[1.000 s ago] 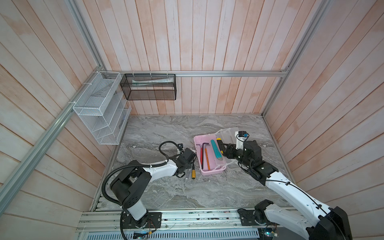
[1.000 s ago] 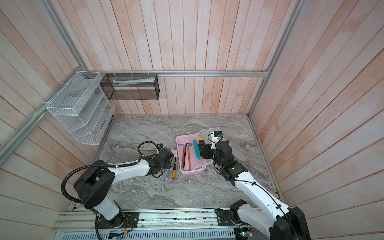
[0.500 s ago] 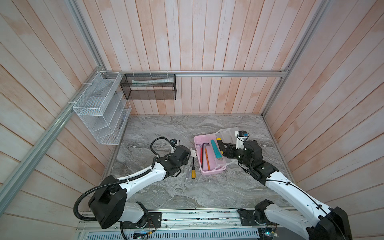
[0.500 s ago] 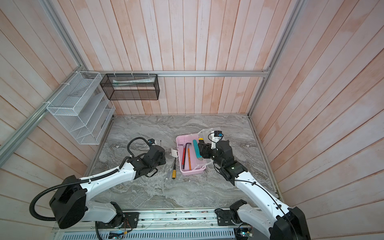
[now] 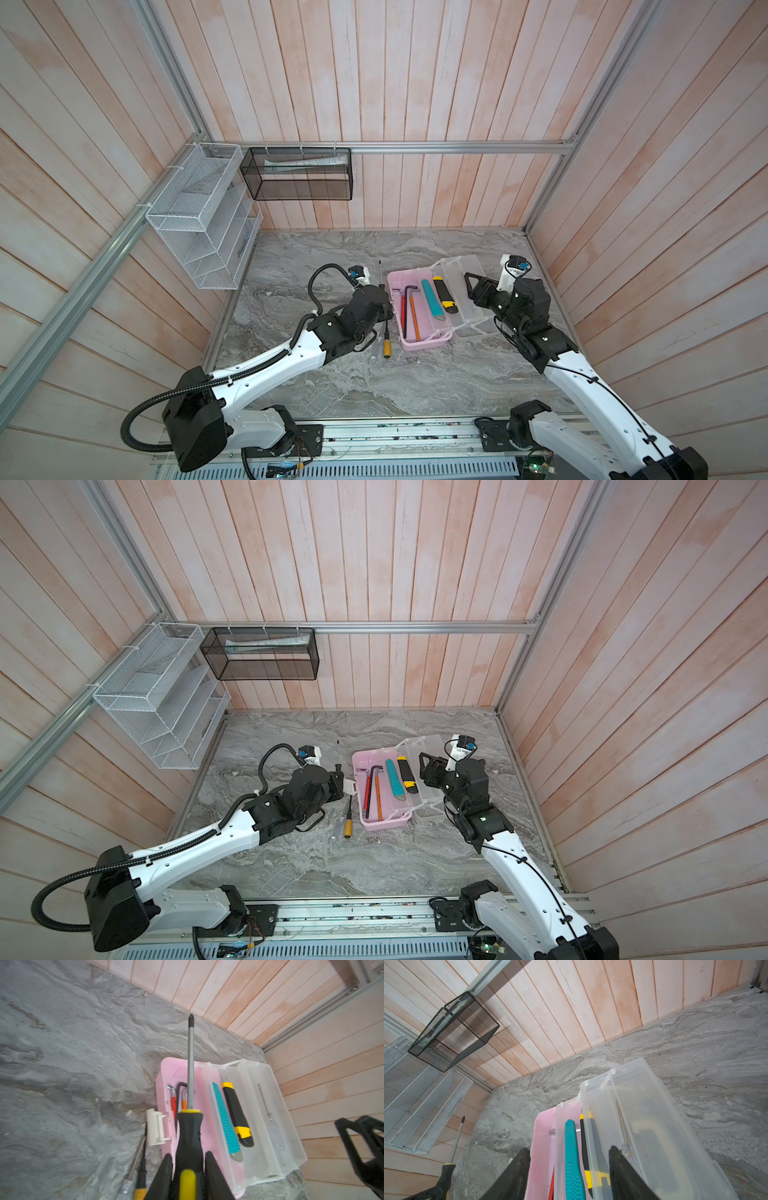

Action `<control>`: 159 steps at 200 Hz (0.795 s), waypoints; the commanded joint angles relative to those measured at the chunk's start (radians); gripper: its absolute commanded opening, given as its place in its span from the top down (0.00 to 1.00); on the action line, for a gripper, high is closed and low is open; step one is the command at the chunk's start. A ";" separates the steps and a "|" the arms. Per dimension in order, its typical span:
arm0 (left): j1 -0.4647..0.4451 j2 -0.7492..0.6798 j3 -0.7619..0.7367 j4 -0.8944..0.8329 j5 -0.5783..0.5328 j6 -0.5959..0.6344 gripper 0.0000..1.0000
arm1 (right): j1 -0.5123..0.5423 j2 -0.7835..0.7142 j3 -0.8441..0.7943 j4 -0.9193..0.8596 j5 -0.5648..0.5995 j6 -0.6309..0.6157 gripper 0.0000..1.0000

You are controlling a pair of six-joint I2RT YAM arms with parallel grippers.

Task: Pack the tool kit
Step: 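Lift the black-yellow screwdriver and lower it into the clear tray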

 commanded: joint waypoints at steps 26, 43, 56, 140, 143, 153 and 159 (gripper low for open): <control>-0.032 0.165 0.066 0.336 0.144 -0.097 1.00 | -0.074 -0.054 0.021 -0.034 -0.022 0.013 0.40; -0.040 0.245 0.115 0.407 0.198 -0.107 1.00 | -0.091 -0.074 0.011 -0.033 -0.039 0.017 0.40; -0.044 0.304 0.149 0.467 0.248 -0.115 1.00 | -0.097 -0.084 0.009 -0.041 -0.043 0.014 0.40; -0.056 0.544 0.237 0.678 0.318 -0.241 1.00 | -0.108 -0.124 -0.029 -0.058 -0.064 0.002 0.40; -0.056 0.551 0.238 0.687 0.318 -0.245 1.00 | -0.108 -0.124 -0.031 -0.058 -0.066 0.003 0.40; -0.055 0.573 0.247 0.700 0.318 -0.264 1.00 | -0.109 -0.124 -0.034 -0.054 -0.073 0.004 0.40; -0.055 0.586 0.253 0.704 0.318 -0.278 1.00 | -0.108 -0.124 -0.033 -0.053 -0.078 0.006 0.40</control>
